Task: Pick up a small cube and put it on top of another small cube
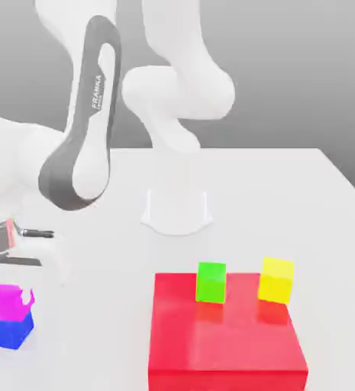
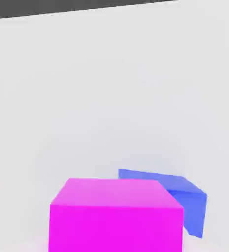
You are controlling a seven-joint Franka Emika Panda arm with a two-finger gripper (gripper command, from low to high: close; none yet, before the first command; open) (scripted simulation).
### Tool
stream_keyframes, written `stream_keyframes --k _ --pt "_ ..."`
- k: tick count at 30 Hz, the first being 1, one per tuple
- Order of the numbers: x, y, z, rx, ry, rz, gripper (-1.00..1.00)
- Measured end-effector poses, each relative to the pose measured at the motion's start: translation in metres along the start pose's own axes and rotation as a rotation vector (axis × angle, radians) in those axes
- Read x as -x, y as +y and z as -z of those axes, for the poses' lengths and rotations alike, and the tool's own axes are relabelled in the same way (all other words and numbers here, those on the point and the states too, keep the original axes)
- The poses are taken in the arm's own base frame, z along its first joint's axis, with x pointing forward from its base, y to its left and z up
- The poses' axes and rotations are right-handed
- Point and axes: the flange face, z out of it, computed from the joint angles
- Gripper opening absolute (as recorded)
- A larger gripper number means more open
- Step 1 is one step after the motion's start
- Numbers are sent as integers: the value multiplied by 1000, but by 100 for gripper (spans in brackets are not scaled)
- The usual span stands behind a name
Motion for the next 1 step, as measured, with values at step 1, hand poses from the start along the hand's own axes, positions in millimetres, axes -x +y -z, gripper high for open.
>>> stream_keyframes --k 1 --pt "0 0 0 0 0 0 100"
